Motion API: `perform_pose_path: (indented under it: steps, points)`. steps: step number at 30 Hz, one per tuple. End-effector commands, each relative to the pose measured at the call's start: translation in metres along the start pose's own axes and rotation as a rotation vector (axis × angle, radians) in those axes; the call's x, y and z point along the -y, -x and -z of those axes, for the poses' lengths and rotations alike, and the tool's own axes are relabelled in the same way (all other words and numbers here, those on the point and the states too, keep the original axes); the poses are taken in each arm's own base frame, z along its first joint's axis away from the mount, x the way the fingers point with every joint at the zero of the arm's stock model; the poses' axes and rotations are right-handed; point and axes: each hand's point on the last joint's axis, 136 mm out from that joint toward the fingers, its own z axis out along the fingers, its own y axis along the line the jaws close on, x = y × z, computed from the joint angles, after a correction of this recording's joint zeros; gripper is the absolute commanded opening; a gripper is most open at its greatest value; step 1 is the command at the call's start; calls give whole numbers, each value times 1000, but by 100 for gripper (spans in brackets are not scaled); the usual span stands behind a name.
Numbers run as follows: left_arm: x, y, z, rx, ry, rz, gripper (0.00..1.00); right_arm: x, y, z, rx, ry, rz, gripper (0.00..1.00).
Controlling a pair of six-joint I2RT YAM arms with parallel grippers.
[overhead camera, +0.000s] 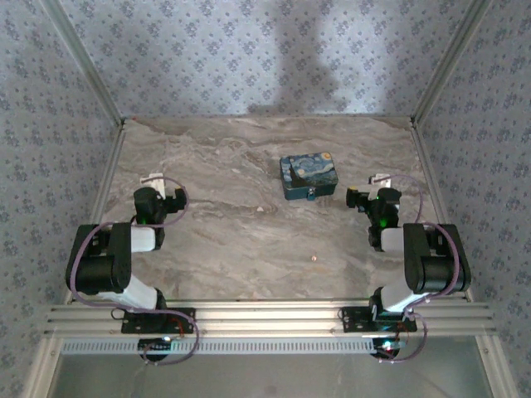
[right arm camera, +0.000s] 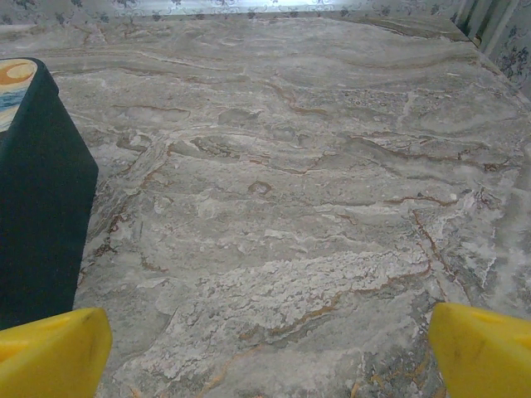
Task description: Unlock the padlock with the key
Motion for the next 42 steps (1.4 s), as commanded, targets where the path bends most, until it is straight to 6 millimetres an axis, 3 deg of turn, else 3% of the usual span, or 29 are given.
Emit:
perform_pose_path:
  steps: [1, 7, 11, 15, 20, 24, 28, 32, 36, 42]
  points:
    - [1, 6, -2, 14, -6, -10, 98, 1, 3, -2, 1, -1, 7, 100]
    - [-5, 20, 14, 50, 24, 5, 98, 9, 15, 5, 4, -37, -14, 100]
    - [-8, 46, 36, 58, 42, 46, 98, 16, 33, 21, -6, -70, -48, 100]
    - [-8, 76, 59, 14, 48, 249, 98, 13, 47, 40, -56, -53, -171, 100]
    - [27, 101, 79, -33, -148, 497, 98, -10, 57, 70, -159, 34, -336, 100]
    - [68, 105, 91, -89, -306, 580, 98, -39, 52, 95, -273, 131, -435, 97]
    - [119, 97, 102, -154, -426, 550, 98, -77, 27, 123, -449, 237, -431, 90]
    - [161, 89, 110, -193, -510, 519, 98, -113, -23, 153, -653, 297, -336, 83]
    - [193, 84, 109, -226, -571, 491, 98, -129, -65, 173, -789, 290, -219, 74]
    - [224, 81, 101, -275, -628, 471, 98, -148, -103, 194, -944, 274, 17, 64]
